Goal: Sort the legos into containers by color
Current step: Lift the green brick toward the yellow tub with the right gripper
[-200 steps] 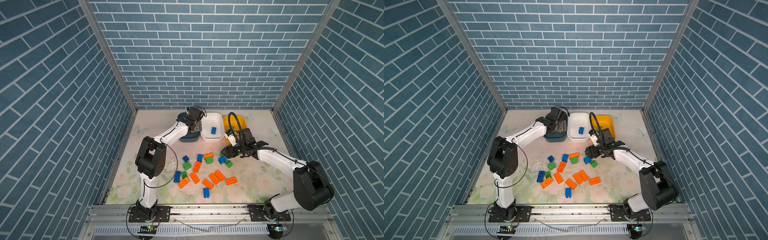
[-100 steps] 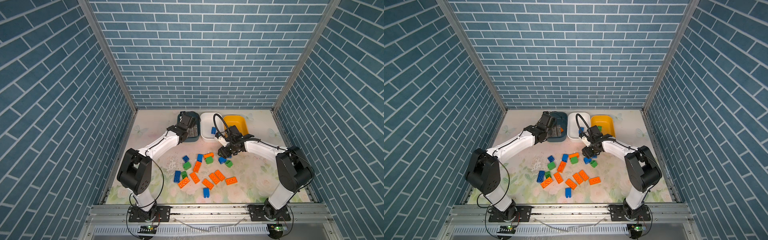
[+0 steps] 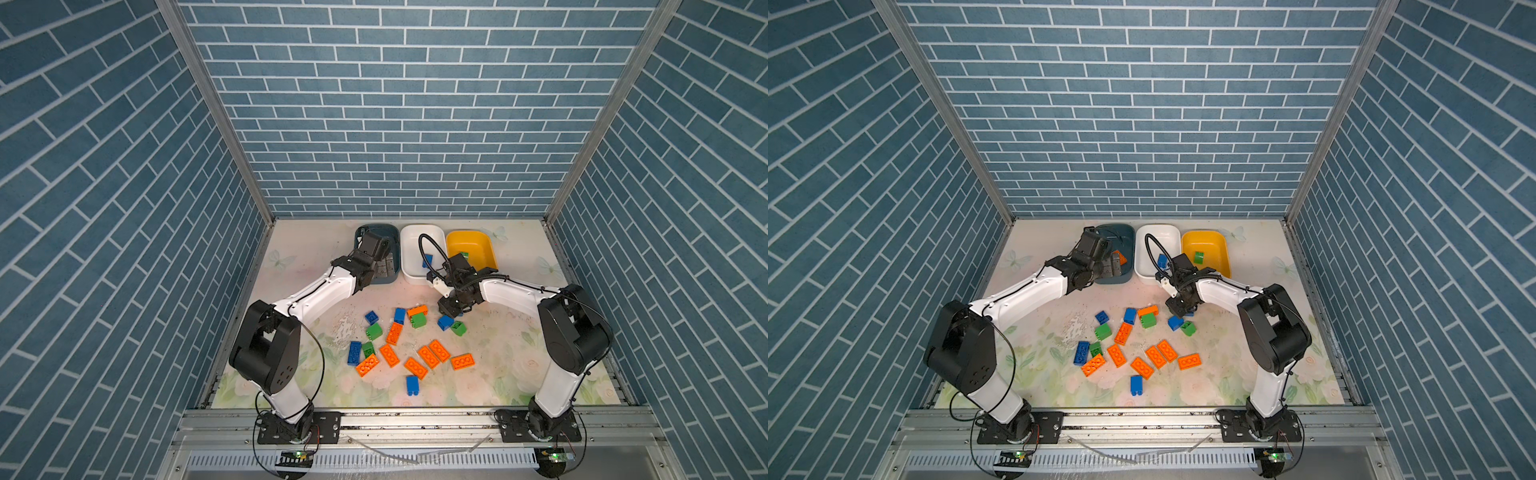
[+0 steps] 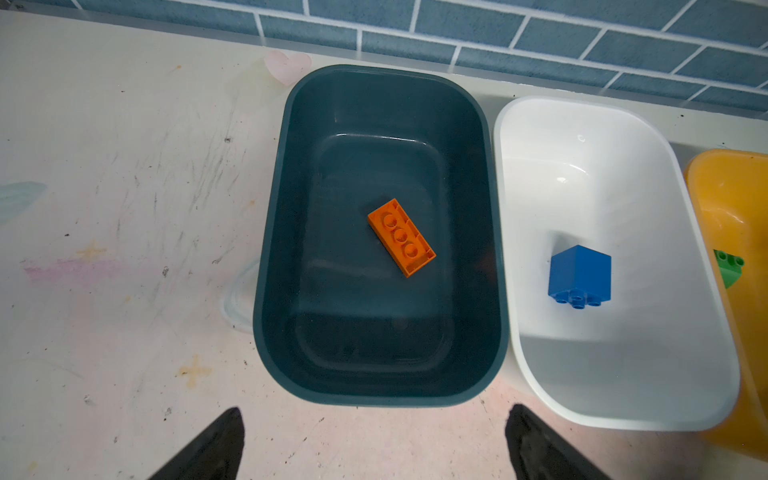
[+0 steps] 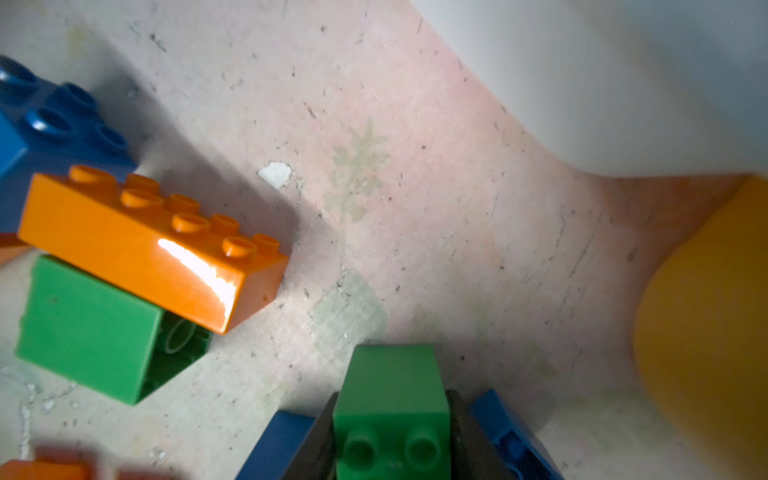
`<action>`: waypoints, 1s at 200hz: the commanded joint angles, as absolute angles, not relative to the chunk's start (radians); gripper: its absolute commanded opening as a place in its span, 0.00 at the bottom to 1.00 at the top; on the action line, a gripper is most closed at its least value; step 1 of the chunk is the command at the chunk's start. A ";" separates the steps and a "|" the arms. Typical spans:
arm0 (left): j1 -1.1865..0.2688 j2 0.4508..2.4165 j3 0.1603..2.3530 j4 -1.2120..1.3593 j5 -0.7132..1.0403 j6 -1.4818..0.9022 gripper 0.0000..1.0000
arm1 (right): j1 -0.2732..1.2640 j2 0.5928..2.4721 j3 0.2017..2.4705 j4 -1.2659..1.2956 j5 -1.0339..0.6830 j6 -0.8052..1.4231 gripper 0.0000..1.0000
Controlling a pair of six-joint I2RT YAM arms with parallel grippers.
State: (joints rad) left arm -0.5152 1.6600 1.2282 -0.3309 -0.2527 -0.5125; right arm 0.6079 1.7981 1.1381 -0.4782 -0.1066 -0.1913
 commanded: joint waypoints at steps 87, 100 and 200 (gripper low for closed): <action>-0.557 1.607 1.194 -0.321 -0.199 -0.432 0.99 | 0.593 1.492 1.008 -0.299 -0.171 -0.230 0.22; -0.568 1.605 1.191 -0.324 -0.190 -0.412 0.99 | 0.574 1.441 0.976 -0.232 -0.199 -0.201 0.21; -0.636 1.603 1.166 -0.314 -0.118 -0.344 0.99 | 0.304 1.427 0.922 0.005 -0.152 0.253 0.22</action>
State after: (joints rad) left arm -0.6174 1.6249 1.1828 -0.3225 -0.1490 -0.3740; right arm 0.3096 1.3716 0.8795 0.0299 -0.1997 0.1474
